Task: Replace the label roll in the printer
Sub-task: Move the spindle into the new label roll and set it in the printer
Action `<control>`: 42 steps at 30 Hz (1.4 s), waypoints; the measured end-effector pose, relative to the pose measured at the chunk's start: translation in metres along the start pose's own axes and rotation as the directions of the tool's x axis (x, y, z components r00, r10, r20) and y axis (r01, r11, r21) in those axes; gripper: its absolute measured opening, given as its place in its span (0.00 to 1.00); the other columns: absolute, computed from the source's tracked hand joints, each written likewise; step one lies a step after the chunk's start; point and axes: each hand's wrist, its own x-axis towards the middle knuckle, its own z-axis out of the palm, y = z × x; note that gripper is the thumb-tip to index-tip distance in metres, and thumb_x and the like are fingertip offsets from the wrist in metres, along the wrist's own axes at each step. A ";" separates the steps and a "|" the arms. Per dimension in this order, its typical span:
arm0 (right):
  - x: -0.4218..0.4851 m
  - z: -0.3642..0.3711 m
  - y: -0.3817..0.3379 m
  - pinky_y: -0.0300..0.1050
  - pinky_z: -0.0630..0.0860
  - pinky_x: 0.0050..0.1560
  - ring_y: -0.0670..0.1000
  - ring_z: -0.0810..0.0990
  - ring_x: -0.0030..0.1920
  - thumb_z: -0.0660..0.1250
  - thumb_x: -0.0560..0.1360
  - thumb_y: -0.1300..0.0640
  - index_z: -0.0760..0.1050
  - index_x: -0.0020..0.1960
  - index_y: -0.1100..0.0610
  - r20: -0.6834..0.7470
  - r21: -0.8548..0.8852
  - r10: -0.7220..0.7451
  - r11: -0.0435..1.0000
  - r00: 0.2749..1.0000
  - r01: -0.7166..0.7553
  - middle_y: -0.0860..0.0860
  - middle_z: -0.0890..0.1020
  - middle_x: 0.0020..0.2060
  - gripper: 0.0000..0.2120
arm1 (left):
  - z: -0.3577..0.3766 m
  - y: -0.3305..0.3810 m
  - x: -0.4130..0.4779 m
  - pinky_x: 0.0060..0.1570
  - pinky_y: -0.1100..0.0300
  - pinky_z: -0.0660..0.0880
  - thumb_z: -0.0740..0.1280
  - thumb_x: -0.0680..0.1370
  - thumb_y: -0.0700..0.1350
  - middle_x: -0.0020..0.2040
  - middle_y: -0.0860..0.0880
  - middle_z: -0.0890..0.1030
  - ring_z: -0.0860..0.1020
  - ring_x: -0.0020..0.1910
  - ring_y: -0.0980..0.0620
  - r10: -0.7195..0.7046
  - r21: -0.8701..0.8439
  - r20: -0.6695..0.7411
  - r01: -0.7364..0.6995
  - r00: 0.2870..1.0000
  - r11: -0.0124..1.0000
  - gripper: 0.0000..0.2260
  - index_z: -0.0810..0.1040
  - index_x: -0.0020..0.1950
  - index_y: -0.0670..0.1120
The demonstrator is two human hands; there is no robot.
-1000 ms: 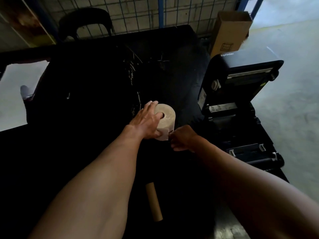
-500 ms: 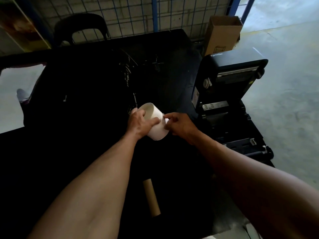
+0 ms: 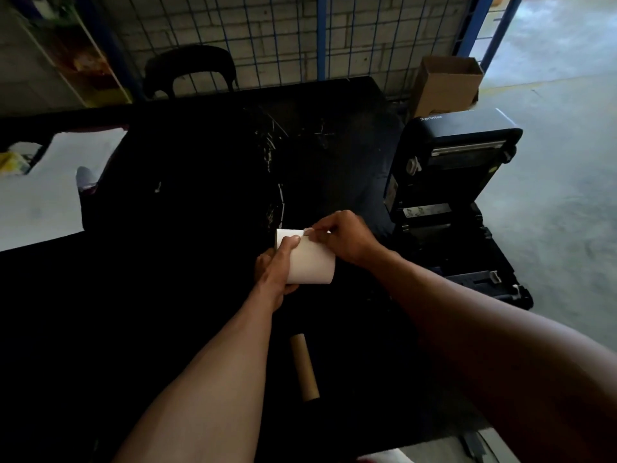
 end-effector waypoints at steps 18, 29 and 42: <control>0.020 0.024 0.056 0.46 0.76 0.56 0.57 0.85 0.51 0.70 0.76 0.59 0.87 0.50 0.58 -0.004 -0.164 0.033 0.986 0.999 -0.033 0.57 0.87 0.49 0.07 | -0.006 0.006 0.036 0.52 0.47 0.75 0.66 0.75 0.57 0.46 0.48 0.79 0.78 0.45 0.47 -0.104 -0.228 -0.156 0.066 0.982 0.971 0.11 0.75 0.47 0.51; -0.011 0.037 0.073 0.57 0.64 0.68 0.59 0.69 0.70 0.57 0.80 0.57 0.51 0.79 0.58 0.420 -0.679 -0.074 0.636 0.904 0.367 0.58 0.74 0.69 0.30 | 0.004 0.012 0.038 0.55 0.44 0.76 0.66 0.75 0.58 0.49 0.46 0.80 0.80 0.50 0.44 -0.111 -0.241 -0.181 0.065 0.977 0.968 0.11 0.75 0.46 0.51; -0.010 -0.008 -0.002 0.44 0.77 0.42 0.49 0.80 0.42 0.66 0.78 0.48 0.79 0.55 0.53 0.139 0.441 0.282 0.840 0.949 -0.314 0.51 0.84 0.49 0.11 | -0.005 0.021 -0.018 0.54 0.45 0.77 0.67 0.74 0.59 0.50 0.45 0.80 0.79 0.49 0.44 -0.018 -0.240 -0.143 -0.017 0.990 0.971 0.18 0.76 0.56 0.49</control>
